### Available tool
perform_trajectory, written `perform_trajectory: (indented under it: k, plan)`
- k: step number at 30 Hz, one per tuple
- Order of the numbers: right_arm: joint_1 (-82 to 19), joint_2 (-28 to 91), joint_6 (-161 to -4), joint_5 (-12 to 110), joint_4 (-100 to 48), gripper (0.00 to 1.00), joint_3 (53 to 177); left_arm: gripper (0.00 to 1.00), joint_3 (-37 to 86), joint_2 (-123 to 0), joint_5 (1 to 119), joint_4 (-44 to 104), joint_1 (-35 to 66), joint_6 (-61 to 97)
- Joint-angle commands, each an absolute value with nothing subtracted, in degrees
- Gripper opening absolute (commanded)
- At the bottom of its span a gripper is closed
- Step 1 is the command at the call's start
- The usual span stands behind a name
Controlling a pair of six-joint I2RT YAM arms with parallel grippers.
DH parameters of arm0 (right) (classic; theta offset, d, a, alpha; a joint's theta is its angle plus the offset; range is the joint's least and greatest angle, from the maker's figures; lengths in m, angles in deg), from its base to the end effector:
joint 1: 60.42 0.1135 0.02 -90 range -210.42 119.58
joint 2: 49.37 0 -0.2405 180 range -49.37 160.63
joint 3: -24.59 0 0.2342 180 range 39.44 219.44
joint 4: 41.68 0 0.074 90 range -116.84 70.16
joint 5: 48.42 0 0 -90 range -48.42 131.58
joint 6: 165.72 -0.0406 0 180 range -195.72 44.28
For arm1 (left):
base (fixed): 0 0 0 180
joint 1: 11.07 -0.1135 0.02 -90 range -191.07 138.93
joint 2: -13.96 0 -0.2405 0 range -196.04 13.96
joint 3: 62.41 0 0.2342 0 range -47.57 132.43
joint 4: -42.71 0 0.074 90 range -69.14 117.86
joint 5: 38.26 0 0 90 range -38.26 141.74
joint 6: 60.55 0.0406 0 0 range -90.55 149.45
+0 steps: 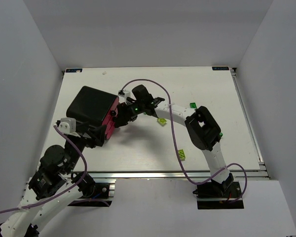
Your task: Sort the legos into containers by color
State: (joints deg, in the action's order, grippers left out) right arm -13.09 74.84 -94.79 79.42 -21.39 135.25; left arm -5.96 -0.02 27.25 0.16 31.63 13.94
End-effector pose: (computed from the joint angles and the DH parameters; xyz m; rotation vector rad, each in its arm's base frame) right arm 0.3009 0.3632 0.1985 -0.9750 2.1400 1.3393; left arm 0.0631 -0.0353 0.3296 0.0379 1.5903 -0.4603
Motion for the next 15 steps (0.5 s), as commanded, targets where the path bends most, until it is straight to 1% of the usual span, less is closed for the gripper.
perform_trajectory:
  k: [1,3,11,15]
  plan:
    - [-13.40,72.89,-93.47,77.87,-31.31,0.78,133.32,0.92,-6.26,-0.98,26.96,-0.53,31.29,13.80]
    - [-13.75,72.80,-94.60,79.72,-37.17,0.76,130.94,0.92,-6.26,-1.15,27.05,-0.53,31.29,13.89]
    - [-14.10,75.52,-96.10,83.76,-43.44,0.73,130.49,0.92,-6.17,-1.59,26.96,-0.70,31.29,13.80]
    - [-14.54,75.96,-99.53,84.56,-47.32,0.72,129.87,0.92,-6.17,-1.95,26.87,-0.88,31.29,13.80]
